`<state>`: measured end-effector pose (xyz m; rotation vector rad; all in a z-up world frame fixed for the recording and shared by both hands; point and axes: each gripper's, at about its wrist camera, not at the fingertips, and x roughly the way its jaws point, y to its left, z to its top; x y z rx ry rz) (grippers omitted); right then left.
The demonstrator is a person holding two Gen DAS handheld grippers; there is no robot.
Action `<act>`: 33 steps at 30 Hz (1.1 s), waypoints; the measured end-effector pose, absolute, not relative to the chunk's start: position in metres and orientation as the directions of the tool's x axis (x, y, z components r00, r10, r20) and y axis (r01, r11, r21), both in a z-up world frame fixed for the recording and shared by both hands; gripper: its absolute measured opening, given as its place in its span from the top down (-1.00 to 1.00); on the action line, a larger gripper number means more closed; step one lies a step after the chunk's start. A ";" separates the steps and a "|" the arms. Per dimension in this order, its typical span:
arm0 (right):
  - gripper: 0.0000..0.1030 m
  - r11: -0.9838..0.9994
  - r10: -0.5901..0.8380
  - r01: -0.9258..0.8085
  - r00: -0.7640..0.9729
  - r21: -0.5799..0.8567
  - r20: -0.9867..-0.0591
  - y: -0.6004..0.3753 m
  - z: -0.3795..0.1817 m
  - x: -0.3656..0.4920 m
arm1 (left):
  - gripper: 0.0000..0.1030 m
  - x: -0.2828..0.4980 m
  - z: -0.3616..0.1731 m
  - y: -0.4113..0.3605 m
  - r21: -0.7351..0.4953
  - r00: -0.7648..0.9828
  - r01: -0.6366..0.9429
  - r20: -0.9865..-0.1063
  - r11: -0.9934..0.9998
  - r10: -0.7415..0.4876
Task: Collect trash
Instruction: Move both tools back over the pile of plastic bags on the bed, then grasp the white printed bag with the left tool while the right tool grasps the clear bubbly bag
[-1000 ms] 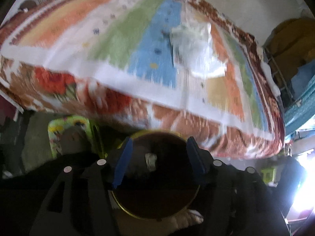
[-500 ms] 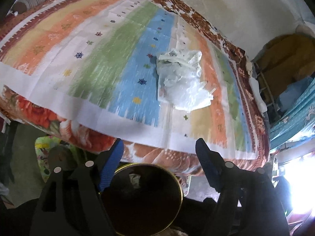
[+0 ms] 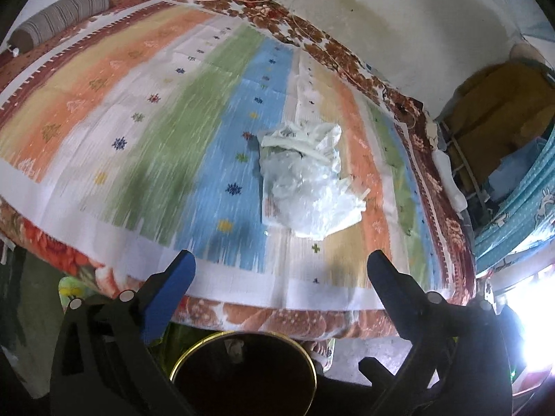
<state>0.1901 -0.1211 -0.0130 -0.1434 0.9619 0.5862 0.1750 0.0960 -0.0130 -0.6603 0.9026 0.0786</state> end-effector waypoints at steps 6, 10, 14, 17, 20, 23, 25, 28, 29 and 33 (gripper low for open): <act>-0.83 0.834 0.444 -0.514 0.414 0.198 -0.794 -0.120 -0.012 0.211 | -0.89 0.199 -0.015 0.111 -0.529 0.662 -0.314 -0.717 0.789 -0.218; -0.83 0.834 0.459 -0.503 0.401 0.228 -0.793 -0.118 -0.014 0.224 | -0.89 0.214 -0.015 0.122 -0.546 0.696 -0.288 -0.684 0.787 -0.220; -0.83 0.837 0.428 -0.517 0.418 0.177 -0.802 -0.109 -0.015 0.232 | -0.89 0.230 -0.019 0.134 -0.575 0.710 -0.264 -0.660 0.775 -0.248; -0.83 0.831 0.421 -0.532 0.415 0.160 -0.807 -0.102 -0.016 0.238 | -0.89 0.242 -0.027 0.138 -0.583 0.700 -0.255 -0.662 0.771 -0.268; -0.83 0.829 0.427 -0.535 0.414 0.165 -0.804 -0.099 -0.017 0.247 | -0.89 0.252 -0.032 0.138 -0.574 0.690 -0.239 -0.668 0.783 -0.279; -0.83 0.826 0.425 -0.542 0.417 0.156 -0.803 -0.095 -0.020 0.257 | -0.86 0.261 -0.033 0.136 -0.559 0.690 -0.206 -0.665 0.803 -0.286; -0.83 0.823 0.430 -0.544 0.413 0.160 -0.803 -0.092 -0.023 0.263 | -0.86 0.266 -0.031 0.134 -0.551 0.705 -0.179 -0.650 0.815 -0.284; -0.83 0.829 0.427 -0.531 0.396 0.176 -0.813 -0.086 -0.029 0.274 | -0.86 0.276 -0.032 0.132 -0.565 0.707 -0.137 -0.631 0.814 -0.319; -0.82 0.830 0.433 -0.524 0.389 0.192 -0.813 -0.085 -0.030 0.278 | -0.86 0.281 -0.033 0.130 -0.567 0.705 -0.124 -0.627 0.814 -0.330; -0.81 0.843 0.422 -0.502 0.394 0.193 -0.817 -0.079 -0.038 0.293 | -0.86 0.298 -0.043 0.131 -0.566 0.689 -0.114 -0.637 0.817 -0.345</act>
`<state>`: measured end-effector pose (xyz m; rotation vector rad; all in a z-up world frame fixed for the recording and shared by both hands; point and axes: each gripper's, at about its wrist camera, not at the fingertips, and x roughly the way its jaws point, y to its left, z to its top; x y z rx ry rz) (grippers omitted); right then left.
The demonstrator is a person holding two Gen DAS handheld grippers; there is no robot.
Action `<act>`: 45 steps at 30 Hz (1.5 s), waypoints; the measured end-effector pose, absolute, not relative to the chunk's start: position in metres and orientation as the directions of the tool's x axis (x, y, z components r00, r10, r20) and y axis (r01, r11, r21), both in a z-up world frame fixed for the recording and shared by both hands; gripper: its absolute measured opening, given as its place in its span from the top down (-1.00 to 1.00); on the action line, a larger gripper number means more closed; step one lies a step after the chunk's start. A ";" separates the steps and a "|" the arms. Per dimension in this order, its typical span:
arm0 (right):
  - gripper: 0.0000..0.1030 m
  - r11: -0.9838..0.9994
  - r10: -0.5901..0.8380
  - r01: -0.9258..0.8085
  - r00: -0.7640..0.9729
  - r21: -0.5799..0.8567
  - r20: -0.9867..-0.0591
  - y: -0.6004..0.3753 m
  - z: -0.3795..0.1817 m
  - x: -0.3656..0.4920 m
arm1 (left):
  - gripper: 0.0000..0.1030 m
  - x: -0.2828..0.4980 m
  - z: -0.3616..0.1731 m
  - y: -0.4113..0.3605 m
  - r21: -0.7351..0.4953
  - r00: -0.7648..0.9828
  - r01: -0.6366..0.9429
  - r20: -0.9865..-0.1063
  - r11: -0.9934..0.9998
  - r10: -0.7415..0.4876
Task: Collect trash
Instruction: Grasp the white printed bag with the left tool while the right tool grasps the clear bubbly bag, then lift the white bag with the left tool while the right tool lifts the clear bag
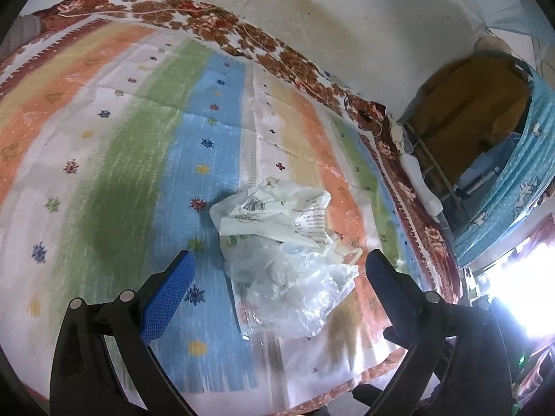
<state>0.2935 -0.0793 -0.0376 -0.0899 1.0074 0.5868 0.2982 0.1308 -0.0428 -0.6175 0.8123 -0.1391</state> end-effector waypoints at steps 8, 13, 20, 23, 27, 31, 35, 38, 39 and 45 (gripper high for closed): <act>-0.72 0.838 0.431 -0.499 0.360 0.219 -0.827 -0.064 -0.053 0.321 | -0.65 0.333 -0.074 0.157 -0.615 0.653 -0.119 -0.640 0.780 -0.405; -0.60 0.841 0.412 -0.501 0.351 0.203 -0.841 -0.054 -0.056 0.329 | -0.57 0.350 -0.079 0.153 -0.577 0.627 -0.052 -0.654 0.815 -0.423; -0.40 0.856 0.393 -0.471 0.330 0.211 -0.858 -0.050 -0.066 0.345 | -0.47 0.373 -0.092 0.155 -0.545 0.600 -0.035 -0.682 0.838 -0.419; -0.33 0.858 0.396 -0.464 0.323 0.221 -0.859 -0.051 -0.068 0.350 | -0.43 0.382 -0.092 0.153 -0.542 0.597 -0.006 -0.677 0.841 -0.432; -0.11 0.849 0.405 -0.474 0.305 0.232 -0.862 -0.049 -0.074 0.356 | -0.25 0.392 -0.100 0.149 -0.555 0.588 0.003 -0.672 0.832 -0.451; 0.20 0.840 0.419 -0.481 0.279 0.252 -0.864 -0.047 -0.080 0.358 | -0.16 0.398 -0.104 0.137 -0.536 0.568 0.026 -0.687 0.844 -0.453; 0.36 0.838 0.406 -0.496 0.284 0.230 -0.869 -0.045 -0.083 0.356 | 0.40 0.400 -0.110 0.133 -0.519 0.561 0.001 -0.707 0.855 -0.430; 0.48 0.840 0.403 -0.494 0.287 0.226 -0.869 -0.045 -0.083 0.355 | 0.64 0.399 -0.111 0.134 -0.510 0.567 -0.016 -0.713 0.860 -0.412; 0.52 0.841 0.405 -0.489 0.287 0.231 -0.868 -0.046 -0.083 0.355 | 0.66 0.397 -0.110 0.135 -0.510 0.573 -0.022 -0.711 0.860 -0.407; 0.63 0.842 0.410 -0.491 0.308 0.226 -0.858 -0.050 -0.074 0.357 | 0.71 0.384 -0.088 0.142 -0.479 0.615 -0.077 -0.714 0.875 -0.336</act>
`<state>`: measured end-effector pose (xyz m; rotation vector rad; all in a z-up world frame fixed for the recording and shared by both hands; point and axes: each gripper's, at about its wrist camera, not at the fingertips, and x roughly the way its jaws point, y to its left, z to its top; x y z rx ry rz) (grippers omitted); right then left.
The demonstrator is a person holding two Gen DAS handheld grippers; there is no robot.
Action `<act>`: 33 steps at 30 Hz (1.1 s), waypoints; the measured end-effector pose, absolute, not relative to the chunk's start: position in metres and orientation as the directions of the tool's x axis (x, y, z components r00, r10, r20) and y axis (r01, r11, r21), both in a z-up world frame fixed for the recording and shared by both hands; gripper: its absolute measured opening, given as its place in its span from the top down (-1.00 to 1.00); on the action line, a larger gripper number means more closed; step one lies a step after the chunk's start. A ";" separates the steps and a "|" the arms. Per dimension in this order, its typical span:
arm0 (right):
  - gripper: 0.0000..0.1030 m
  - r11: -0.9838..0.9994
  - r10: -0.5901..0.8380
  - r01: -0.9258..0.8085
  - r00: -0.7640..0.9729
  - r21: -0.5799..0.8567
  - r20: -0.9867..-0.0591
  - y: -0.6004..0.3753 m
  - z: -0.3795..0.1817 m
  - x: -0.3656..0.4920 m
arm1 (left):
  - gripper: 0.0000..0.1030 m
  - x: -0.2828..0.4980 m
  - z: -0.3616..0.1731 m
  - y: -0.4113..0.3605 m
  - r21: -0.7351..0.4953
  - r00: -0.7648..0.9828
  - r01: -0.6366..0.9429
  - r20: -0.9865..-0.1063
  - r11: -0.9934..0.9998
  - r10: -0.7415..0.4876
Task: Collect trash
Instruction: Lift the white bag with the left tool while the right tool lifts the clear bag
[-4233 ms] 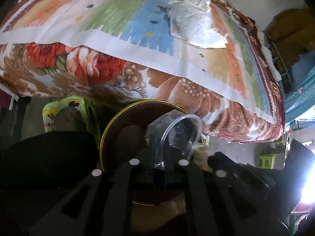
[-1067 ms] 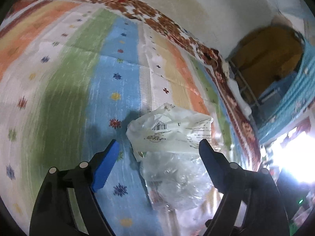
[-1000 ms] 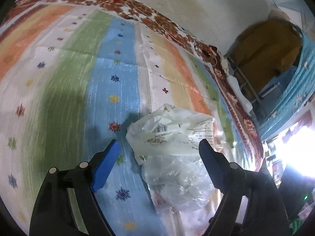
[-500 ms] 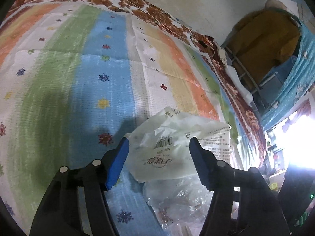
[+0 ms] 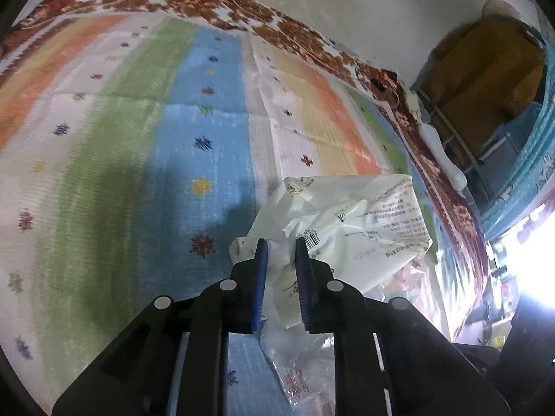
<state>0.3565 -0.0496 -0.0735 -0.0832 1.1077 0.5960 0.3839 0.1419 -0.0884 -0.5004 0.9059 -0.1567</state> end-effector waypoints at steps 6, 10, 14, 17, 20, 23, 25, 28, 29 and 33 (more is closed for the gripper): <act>0.66 0.843 0.423 -0.484 0.325 0.235 -0.846 -0.059 -0.061 0.359 | 0.72 0.363 -0.062 0.149 -0.446 0.637 -0.153 -0.727 0.882 -0.257; 0.66 0.841 0.429 -0.486 0.334 0.236 -0.839 -0.065 -0.053 0.356 | 0.72 0.349 -0.049 0.150 -0.452 0.644 -0.179 -0.725 0.874 -0.243; 0.66 0.838 0.445 -0.487 0.350 0.245 -0.824 -0.073 -0.042 0.352 | 0.72 0.336 -0.041 0.154 -0.488 0.639 -0.199 -0.722 0.850 -0.264; 0.66 0.838 0.449 -0.489 0.366 0.242 -0.815 -0.077 -0.034 0.348 | 0.72 0.328 -0.038 0.159 -0.556 0.638 -0.214 -0.702 0.803 -0.316; 0.66 0.837 0.451 -0.492 0.375 0.238 -0.810 -0.079 -0.029 0.344 | 0.72 0.317 -0.032 0.153 -0.556 0.642 -0.205 -0.698 0.806 -0.318; 0.66 0.836 0.460 -0.489 0.383 0.247 -0.801 -0.084 -0.024 0.343 | 0.72 0.308 -0.028 0.148 -0.543 0.646 -0.194 -0.698 0.817 -0.311; 0.66 0.837 0.462 -0.489 0.394 0.244 -0.795 -0.088 -0.019 0.340 | 0.72 0.300 -0.024 0.148 -0.552 0.651 -0.196 -0.691 0.810 -0.313; 0.66 0.839 0.458 -0.493 0.416 0.228 -0.786 -0.092 -0.011 0.335 | 0.72 0.289 -0.017 0.147 -0.550 0.665 -0.197 -0.683 0.811 -0.302; 0.66 0.841 0.455 -0.494 0.425 0.220 -0.783 -0.095 -0.009 0.332 | 0.72 0.284 -0.014 0.147 -0.545 0.672 -0.197 -0.680 0.815 -0.293; 0.66 0.852 0.448 -0.477 0.447 0.218 -0.774 -0.106 0.000 0.325 | 0.72 0.269 -0.004 0.147 -0.530 0.681 -0.207 -0.682 0.823 -0.267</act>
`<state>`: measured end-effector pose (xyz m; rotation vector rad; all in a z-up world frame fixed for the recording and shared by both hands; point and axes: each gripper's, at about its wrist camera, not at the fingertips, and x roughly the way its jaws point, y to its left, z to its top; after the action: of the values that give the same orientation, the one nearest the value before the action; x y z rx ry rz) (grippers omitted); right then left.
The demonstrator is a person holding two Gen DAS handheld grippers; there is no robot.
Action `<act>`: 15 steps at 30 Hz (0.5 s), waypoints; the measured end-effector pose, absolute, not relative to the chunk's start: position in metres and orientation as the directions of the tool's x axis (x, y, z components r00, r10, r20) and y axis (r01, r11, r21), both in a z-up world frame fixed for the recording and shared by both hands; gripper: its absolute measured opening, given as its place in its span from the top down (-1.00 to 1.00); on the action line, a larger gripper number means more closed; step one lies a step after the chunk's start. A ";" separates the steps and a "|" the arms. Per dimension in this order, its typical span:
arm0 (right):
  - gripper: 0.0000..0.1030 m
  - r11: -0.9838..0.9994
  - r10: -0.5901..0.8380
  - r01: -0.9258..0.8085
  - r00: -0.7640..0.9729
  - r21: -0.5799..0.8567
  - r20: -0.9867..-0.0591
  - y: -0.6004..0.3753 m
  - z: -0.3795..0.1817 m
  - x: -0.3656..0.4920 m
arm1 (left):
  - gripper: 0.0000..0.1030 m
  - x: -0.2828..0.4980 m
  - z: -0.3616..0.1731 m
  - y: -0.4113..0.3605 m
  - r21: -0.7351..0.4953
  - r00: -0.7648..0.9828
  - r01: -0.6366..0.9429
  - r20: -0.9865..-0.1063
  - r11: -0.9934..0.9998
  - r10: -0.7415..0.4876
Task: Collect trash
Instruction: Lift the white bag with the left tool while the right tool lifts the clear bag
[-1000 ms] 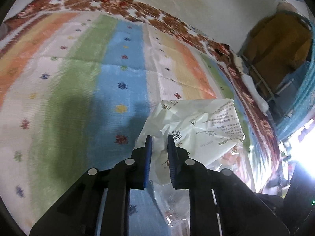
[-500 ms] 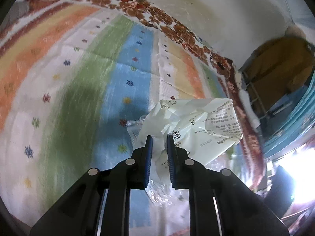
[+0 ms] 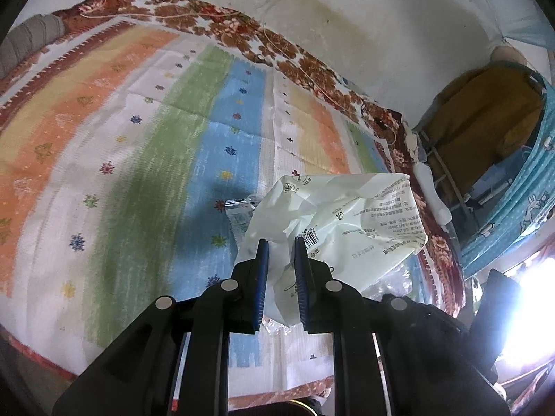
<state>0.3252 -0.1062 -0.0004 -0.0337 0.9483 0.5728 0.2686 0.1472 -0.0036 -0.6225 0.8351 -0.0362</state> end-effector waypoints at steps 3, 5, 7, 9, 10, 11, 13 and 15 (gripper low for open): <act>0.66 0.859 0.441 -0.469 0.470 0.207 -0.765 -0.113 0.007 0.319 | 0.72 0.257 0.009 0.145 -0.499 0.691 -0.211 -0.684 0.841 -0.233; 0.66 0.859 0.443 -0.470 0.484 0.203 -0.755 -0.117 0.014 0.315 | 0.72 0.247 0.016 0.143 -0.503 0.699 -0.206 -0.676 0.840 -0.234; 0.66 0.861 0.440 -0.472 0.501 0.192 -0.745 -0.121 0.021 0.310 | 0.72 0.240 0.022 0.142 -0.513 0.699 -0.197 -0.671 0.836 -0.247; 0.66 0.862 0.439 -0.473 0.518 0.183 -0.734 -0.124 0.027 0.303 | 0.72 0.231 0.029 0.137 -0.492 0.701 -0.193 -0.675 0.849 -0.232; 0.66 0.862 0.442 -0.473 0.522 0.183 -0.730 -0.126 0.030 0.300 | 0.72 0.227 0.032 0.134 -0.474 0.701 -0.193 -0.680 0.859 -0.217; 0.66 0.862 0.444 -0.472 0.525 0.186 -0.726 -0.127 0.032 0.297 | 0.72 0.224 0.035 0.131 -0.453 0.699 -0.197 -0.686 0.870 -0.199; 0.66 0.861 0.451 -0.471 0.535 0.191 -0.715 -0.131 0.037 0.287 | 0.72 0.215 0.039 0.126 -0.430 0.701 -0.194 -0.690 0.882 -0.182; 0.66 0.859 0.460 -0.471 0.540 0.200 -0.705 -0.136 0.041 0.276 | 0.72 0.207 0.043 0.124 -0.437 0.710 -0.183 -0.679 0.881 -0.189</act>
<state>0.2757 -0.1358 0.0407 -0.0147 0.8329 0.5535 0.2073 0.1239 0.0429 -0.5073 0.7908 -0.0036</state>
